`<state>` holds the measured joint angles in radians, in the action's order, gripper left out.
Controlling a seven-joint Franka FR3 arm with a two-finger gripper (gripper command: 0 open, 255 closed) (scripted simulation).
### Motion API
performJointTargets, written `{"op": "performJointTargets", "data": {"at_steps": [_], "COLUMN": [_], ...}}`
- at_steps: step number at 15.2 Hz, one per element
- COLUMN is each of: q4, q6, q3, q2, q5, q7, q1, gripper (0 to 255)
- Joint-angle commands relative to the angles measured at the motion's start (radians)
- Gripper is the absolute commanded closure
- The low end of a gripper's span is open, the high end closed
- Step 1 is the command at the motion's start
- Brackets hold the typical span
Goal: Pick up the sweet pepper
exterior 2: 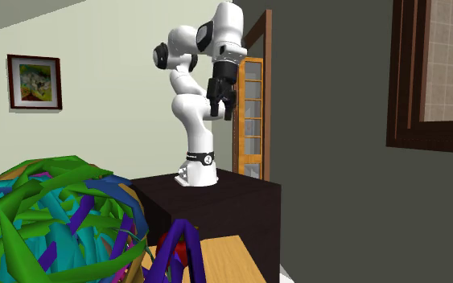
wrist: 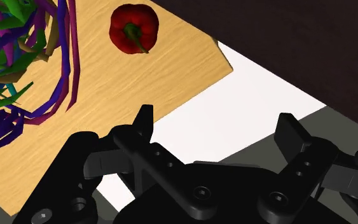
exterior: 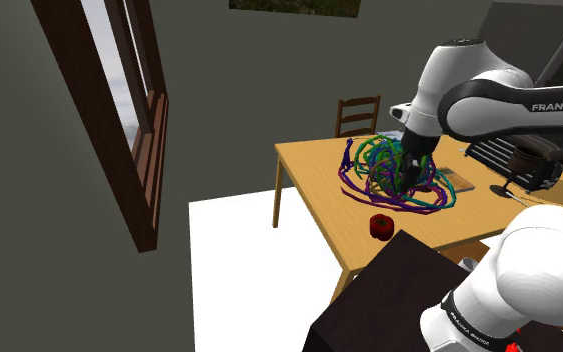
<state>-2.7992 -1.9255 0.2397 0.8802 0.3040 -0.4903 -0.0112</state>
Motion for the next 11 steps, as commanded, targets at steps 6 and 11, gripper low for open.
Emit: {"op": "performJointTargets", "data": {"at_steps": [6, 11], "q4": [-0.112, -0.11], "q6": [-0.294, -0.556], "q3": [0.215, 0.39], "q2": [-0.139, -0.369], "q5": [0.173, 0.258], "q7": [-0.27, -0.467], "q1": [0.029, 0.002], "gripper": [0, 0]}}
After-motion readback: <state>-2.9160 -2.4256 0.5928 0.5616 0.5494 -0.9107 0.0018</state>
